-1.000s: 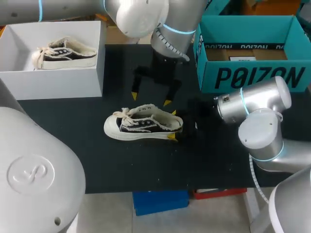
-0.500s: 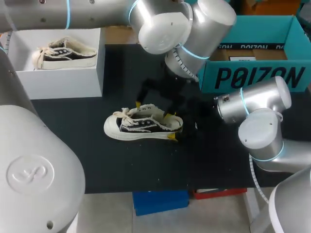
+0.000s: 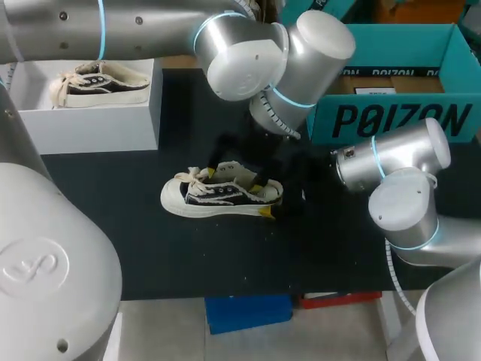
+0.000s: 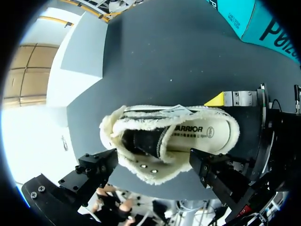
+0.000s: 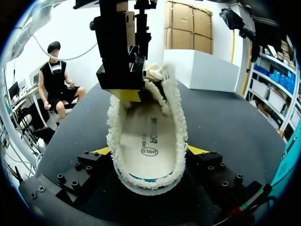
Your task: Take the shoe out of the shoebox, open the shoe tongue, remove and reinsert the insole, then place the shoe into the shoebox
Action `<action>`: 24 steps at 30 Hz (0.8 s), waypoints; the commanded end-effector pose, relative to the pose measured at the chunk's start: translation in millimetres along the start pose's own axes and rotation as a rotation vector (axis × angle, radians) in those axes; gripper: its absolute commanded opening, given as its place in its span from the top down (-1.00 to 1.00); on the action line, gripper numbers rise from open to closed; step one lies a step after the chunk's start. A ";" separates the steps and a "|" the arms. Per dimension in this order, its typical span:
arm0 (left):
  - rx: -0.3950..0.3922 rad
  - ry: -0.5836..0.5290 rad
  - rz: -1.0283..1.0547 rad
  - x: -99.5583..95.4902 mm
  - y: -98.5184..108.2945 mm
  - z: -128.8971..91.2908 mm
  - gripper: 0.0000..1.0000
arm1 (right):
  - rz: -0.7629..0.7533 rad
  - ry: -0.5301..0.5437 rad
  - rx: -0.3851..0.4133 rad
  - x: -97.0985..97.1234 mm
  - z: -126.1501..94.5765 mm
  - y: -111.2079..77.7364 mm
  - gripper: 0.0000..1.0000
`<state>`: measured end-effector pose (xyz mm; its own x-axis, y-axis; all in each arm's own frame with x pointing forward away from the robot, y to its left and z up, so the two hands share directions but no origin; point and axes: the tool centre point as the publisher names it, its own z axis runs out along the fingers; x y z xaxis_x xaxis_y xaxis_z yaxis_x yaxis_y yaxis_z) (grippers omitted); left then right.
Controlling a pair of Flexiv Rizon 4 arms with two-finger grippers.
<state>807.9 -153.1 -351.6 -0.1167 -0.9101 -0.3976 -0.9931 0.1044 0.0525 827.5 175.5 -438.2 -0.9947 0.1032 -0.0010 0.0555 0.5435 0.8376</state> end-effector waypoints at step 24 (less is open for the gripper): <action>0.023 0.009 0.084 -6.9 -10.3 30.6 0.96 | 0.001 -0.002 0.002 -0.6 4.8 -2.6 1.00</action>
<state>818.5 -133.6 -374.4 -0.1986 -0.9033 -0.3803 -0.9800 0.1890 0.0628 827.5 175.5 -438.2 -0.9947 0.1032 -0.0010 0.0555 0.5433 0.8377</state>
